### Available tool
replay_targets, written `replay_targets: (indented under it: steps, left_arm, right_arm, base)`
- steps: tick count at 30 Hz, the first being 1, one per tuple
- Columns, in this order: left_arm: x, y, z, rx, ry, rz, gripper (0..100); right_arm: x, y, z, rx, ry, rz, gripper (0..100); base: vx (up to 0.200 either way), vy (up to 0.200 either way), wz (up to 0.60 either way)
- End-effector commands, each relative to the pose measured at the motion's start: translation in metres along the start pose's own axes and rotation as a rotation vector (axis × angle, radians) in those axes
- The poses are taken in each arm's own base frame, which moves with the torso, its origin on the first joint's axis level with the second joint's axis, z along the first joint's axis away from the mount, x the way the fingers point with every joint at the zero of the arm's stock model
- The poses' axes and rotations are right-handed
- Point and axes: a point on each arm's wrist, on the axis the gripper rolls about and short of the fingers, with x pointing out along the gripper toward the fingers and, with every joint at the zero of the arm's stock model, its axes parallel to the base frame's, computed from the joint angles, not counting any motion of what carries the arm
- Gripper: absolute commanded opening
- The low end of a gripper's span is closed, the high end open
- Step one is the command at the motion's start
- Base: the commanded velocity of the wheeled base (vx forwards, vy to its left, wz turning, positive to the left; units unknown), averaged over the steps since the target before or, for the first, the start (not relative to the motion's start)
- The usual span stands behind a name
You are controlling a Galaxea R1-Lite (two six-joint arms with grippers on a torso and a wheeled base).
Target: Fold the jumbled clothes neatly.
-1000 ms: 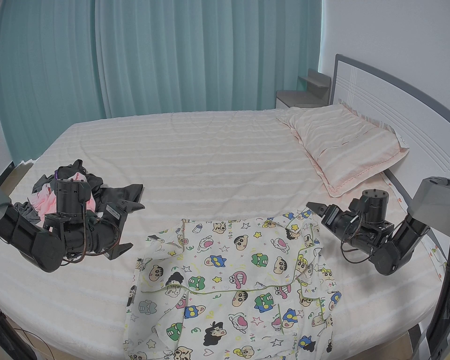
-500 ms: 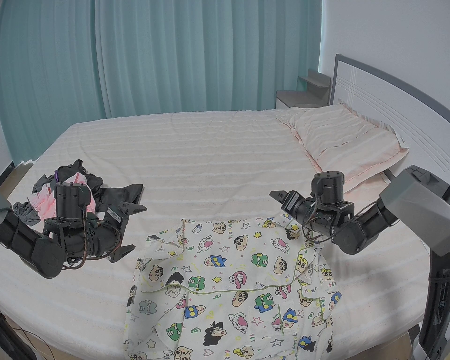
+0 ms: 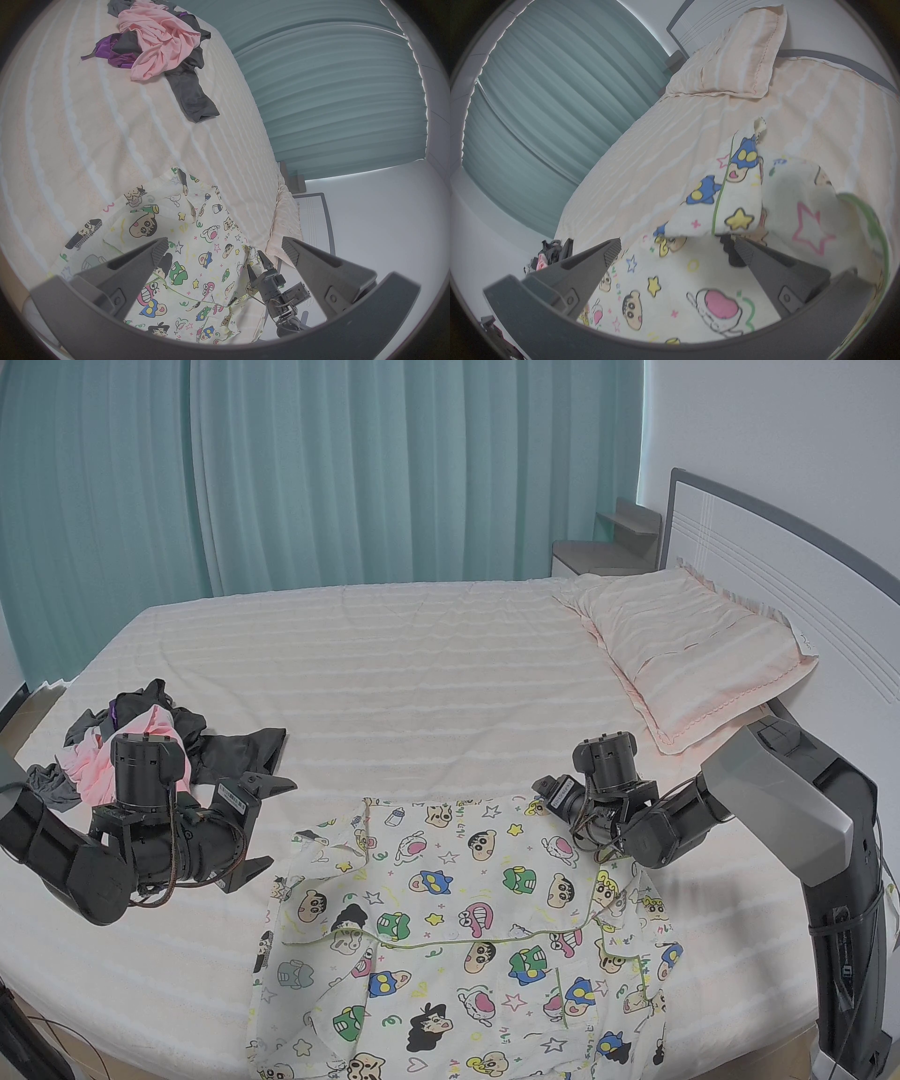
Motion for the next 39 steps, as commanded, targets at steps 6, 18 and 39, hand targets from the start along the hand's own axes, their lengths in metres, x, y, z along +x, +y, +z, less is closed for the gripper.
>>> replay_targets:
  steps: [6, 18, 39]
  left_arm:
    - [0.002, 0.002, -0.001, -0.003, 0.005, 0.008, 100]
    - [0.004, 0.003, -0.001, -0.003, 0.005, 0.014, 100]
    - [0.007, 0.006, -0.001, -0.006, 0.008, 0.028, 100]
  right_arm:
    - [0.034, -0.021, 0.012, 0.017, -0.052, -0.120, 100]
    - [0.030, -0.022, 0.017, 0.020, -0.046, -0.134, 100]
    - [0.016, 0.024, 0.078, 0.304, -0.261, 0.254, 100]
  base:
    - [0.000, 0.000, 0.00]
    - [0.000, 0.000, 0.00]
    - [0.000, 0.000, 0.00]
